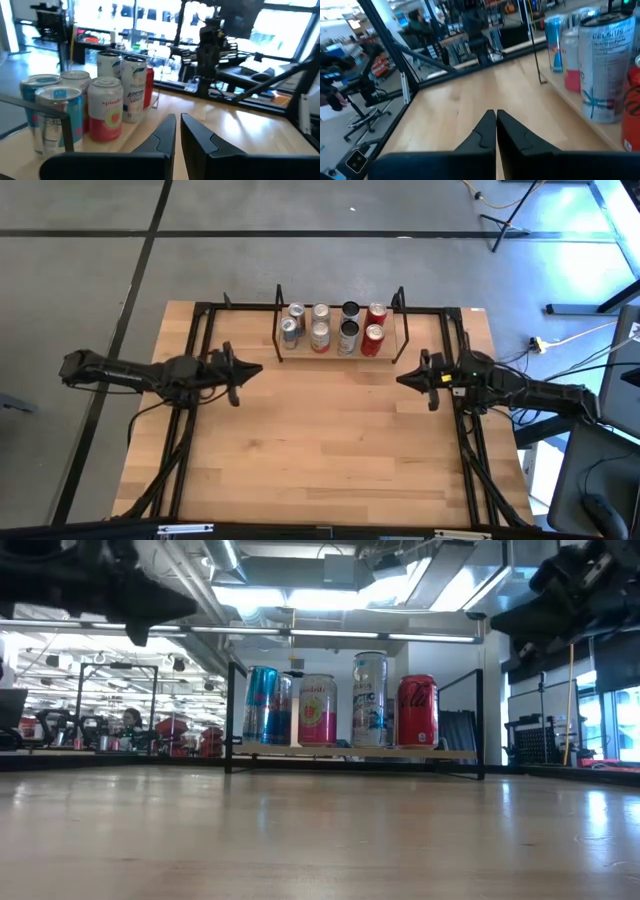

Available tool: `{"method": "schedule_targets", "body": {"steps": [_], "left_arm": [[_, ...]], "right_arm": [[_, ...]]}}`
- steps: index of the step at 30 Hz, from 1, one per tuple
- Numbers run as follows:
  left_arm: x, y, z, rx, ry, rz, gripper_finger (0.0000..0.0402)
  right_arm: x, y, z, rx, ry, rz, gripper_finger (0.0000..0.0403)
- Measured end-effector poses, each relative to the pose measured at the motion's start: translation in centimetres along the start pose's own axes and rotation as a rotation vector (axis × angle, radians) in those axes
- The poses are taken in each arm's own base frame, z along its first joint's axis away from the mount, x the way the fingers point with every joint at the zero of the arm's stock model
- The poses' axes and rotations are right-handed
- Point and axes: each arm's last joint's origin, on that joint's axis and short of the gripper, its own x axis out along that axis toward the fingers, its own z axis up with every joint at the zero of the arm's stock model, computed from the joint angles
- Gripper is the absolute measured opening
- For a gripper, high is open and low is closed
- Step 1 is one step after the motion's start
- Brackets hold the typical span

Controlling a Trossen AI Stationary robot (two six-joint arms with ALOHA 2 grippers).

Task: Place canned beverage on shelf
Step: Return to Home Position

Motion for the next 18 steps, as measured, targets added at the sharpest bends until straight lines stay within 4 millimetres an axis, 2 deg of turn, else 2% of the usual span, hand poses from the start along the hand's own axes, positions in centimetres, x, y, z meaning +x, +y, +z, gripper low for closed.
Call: {"method": "schedule_targets", "body": {"steps": [13,18], "left_arm": [[-2.5,0.9,-2.9,0.011,-0.105,-0.081,0.0019],[-3.0,0.7,-3.1,0.028,-0.087,-0.137,0.0019]], "right_arm": [[-1.8,-0.3,-2.4,-0.018,-0.156,0.015,0.0002],[-1.5,-0.7,-3.5,0.001,-0.155,0.016,0.0002]]}}
